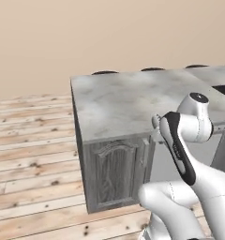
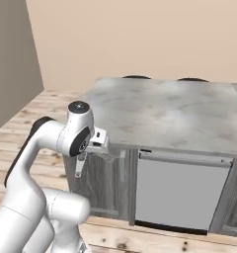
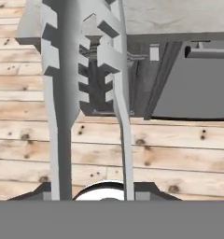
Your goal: Pick up the tongs from the counter and place them near the plate next to the oven.
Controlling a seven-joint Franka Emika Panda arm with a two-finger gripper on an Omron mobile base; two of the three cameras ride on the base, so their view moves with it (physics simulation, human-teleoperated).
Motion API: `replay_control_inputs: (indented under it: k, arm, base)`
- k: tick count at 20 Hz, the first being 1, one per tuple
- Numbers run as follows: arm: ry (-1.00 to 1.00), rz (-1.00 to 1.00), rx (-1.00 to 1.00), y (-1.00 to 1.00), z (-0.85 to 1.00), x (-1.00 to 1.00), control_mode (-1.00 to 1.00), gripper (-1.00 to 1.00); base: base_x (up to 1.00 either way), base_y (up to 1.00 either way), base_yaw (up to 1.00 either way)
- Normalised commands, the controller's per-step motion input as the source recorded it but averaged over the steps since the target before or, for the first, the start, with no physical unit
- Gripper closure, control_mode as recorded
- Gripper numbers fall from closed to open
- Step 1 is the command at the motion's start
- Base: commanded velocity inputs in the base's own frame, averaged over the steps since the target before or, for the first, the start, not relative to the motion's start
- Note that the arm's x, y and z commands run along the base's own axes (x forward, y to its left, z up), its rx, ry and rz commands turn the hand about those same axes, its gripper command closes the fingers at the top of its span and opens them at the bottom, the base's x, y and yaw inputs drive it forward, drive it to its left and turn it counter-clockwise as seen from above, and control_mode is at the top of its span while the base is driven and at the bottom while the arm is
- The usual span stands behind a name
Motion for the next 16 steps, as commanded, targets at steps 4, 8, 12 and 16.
replay_control_inputs:
  k: [4,8,12,16]
  arm:
    - [0.00,0.00,0.00,0.00,0.00,0.00,1.00,1.00]
    - [0.00,0.00,0.00,0.00,0.00,0.00,1.00,1.00]
    - [0.00,0.00,0.00,0.00,0.00,0.00,1.00,1.00]
    - [0.00,0.00,0.00,0.00,0.00,0.00,1.00,1.00]
  base:
    - [-0.47,-0.84,-0.29]
    - [-0.26,-0.66,-0.40]
    - [-0.09,-0.40,-0.49]
    - [-0.12,-0.10,-0.57]
